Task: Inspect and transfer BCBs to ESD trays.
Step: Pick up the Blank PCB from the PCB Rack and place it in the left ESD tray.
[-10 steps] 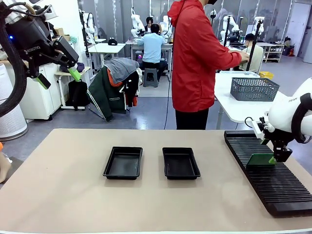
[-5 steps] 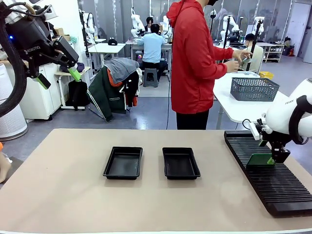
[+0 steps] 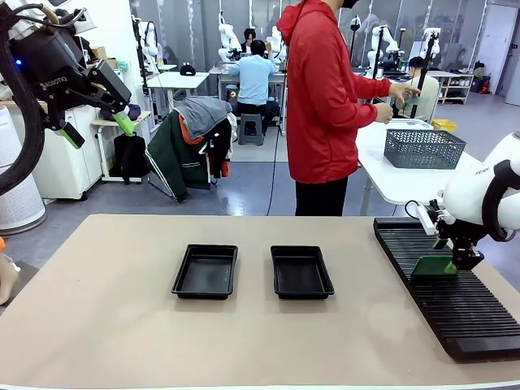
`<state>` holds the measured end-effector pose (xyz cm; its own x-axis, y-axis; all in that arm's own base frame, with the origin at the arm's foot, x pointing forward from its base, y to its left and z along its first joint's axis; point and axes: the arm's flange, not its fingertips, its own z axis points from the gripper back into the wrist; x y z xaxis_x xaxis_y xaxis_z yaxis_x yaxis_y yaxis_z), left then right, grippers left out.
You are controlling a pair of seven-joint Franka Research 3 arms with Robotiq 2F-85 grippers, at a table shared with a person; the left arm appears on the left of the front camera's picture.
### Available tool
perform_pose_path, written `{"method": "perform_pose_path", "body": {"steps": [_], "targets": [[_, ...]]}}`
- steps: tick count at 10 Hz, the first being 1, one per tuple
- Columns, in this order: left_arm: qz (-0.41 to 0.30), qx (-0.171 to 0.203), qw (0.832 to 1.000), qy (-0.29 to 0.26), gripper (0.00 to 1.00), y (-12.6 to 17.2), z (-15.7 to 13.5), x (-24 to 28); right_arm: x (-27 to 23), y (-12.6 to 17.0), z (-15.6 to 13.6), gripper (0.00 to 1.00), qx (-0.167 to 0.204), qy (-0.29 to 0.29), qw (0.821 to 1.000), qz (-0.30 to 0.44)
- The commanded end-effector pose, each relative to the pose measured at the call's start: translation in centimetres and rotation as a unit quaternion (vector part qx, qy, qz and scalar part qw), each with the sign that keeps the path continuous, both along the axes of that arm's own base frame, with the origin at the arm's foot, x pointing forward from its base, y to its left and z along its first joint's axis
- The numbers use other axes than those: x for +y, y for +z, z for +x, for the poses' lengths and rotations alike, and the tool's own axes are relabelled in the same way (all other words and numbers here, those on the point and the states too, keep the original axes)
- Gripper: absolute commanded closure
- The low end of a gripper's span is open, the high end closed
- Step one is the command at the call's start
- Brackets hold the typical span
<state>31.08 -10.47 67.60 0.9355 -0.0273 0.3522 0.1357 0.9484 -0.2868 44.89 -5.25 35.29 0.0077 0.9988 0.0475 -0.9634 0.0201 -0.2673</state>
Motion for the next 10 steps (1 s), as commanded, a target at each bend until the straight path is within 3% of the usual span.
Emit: {"method": "perform_pose_path", "body": {"steps": [1,10], "targets": [[-0.002,0.001,1.0,0.001,0.0,-0.04,0.03,0.01,-0.56,-0.21,0.54,0.36,-0.003,0.023,1.0,0.005],[-0.002,0.001,1.0,0.001,0.0,-0.04,0.03,0.01,-0.62,-0.84,1.19,0.73,0.022,0.029,0.999,0.011]]}}
